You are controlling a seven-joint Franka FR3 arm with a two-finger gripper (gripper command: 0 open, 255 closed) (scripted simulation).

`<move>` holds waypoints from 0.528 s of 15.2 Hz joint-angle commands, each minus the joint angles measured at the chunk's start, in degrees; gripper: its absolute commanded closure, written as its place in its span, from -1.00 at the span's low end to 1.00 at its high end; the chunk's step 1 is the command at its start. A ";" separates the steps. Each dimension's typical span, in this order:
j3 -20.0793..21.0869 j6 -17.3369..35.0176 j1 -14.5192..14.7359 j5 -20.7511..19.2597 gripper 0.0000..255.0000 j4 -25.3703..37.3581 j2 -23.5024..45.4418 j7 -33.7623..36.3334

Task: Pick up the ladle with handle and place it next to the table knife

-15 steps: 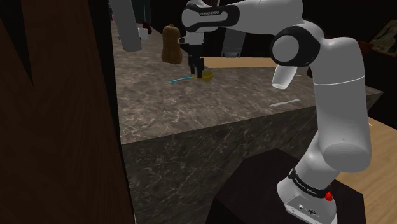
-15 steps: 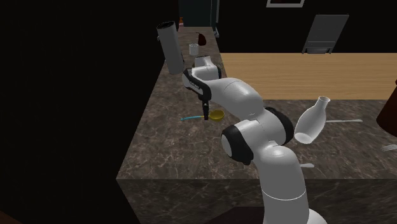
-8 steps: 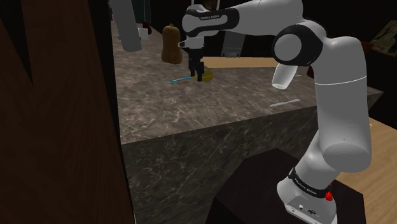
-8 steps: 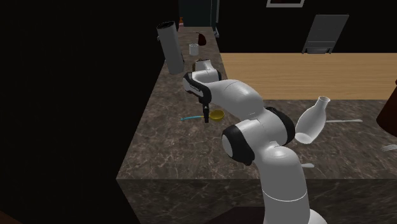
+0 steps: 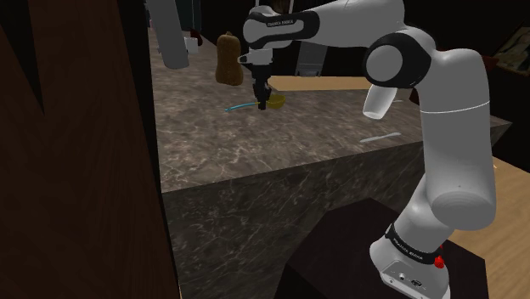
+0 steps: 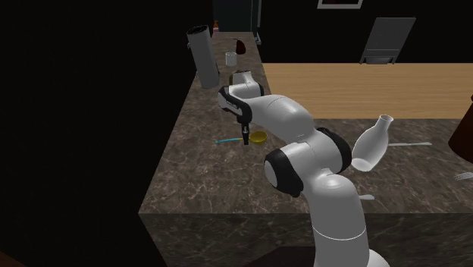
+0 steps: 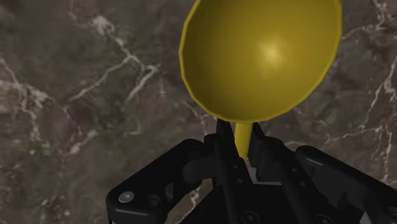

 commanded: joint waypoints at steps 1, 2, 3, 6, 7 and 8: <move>0.01 0.00 0.00 0.00 1.00 -0.02 0.03 0.00; 0.00 0.00 0.00 0.00 1.00 -0.02 0.02 0.00; 0.00 0.00 -0.01 0.00 1.00 -0.01 0.04 -0.01; -0.01 -0.73 -0.03 -0.01 1.00 0.67 -0.03 0.01; -0.02 -1.51 -0.08 -0.02 1.00 1.44 -0.03 0.02; -0.03 -2.31 -0.13 -0.01 1.00 2.29 0.02 0.02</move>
